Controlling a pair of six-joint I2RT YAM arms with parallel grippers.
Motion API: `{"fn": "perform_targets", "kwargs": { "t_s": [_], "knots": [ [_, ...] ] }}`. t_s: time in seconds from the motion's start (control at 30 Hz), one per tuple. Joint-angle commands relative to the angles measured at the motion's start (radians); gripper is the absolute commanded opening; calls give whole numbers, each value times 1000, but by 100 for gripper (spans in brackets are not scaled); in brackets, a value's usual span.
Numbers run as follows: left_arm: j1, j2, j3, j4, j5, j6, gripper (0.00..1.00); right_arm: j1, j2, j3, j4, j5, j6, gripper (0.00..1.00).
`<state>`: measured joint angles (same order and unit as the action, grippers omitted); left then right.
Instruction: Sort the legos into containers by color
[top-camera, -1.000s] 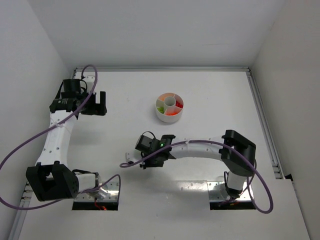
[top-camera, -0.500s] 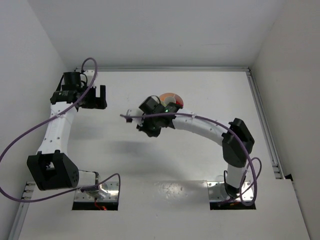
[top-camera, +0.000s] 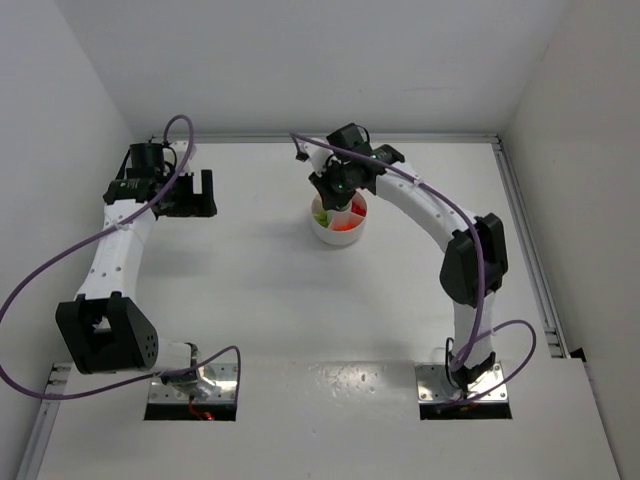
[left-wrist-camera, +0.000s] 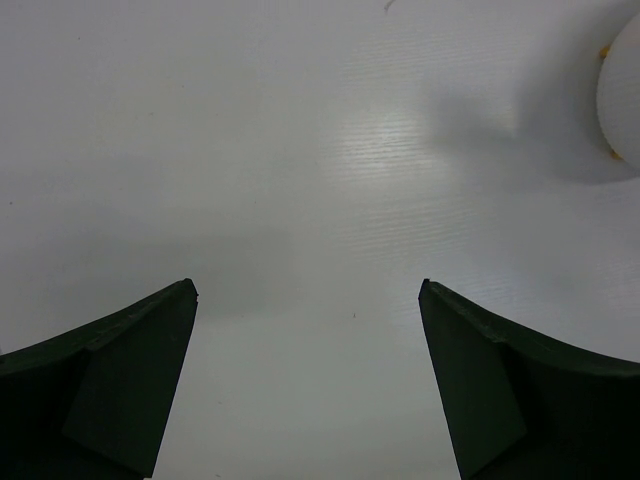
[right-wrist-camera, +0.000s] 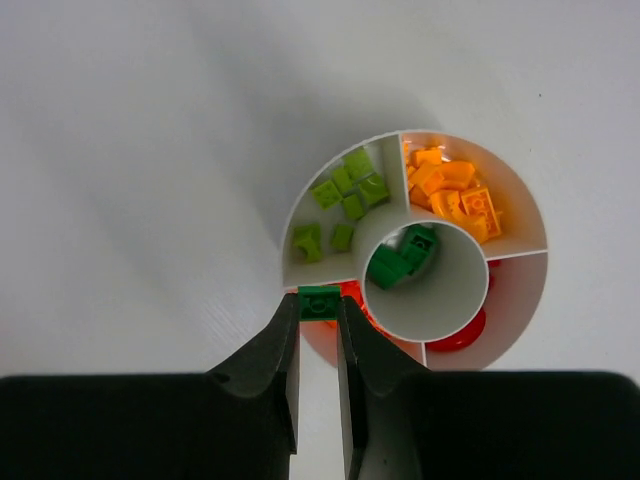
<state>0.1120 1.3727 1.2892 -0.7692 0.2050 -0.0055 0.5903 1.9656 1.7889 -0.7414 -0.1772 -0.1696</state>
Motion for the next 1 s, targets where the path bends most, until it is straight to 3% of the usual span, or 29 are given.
{"fn": "perform_targets", "kwargs": {
  "t_s": [0.0,0.47,0.5,0.63,0.83,0.97],
  "knots": [
    [-6,-6,36,21,-1,-14,100,-27,39,67,-26,-44,30,0],
    [-6,-6,18,30,-10,-14,100,-101,127,153,-44,-12,50,0],
    [-6,-6,18,30,-10,-14,100,-101,127,153,-44,-11,50,3],
    [-6,-6,18,39,-10,-24,100,-101,136,153,-55,-11,50,37],
    [-6,-6,18,39,-19,-15,100,-101,124,153,-55,-11,59,48],
    [-15,-6,9,39,-19,-5,100,-101,61,153,-55,2,59,49]
  ]
}}
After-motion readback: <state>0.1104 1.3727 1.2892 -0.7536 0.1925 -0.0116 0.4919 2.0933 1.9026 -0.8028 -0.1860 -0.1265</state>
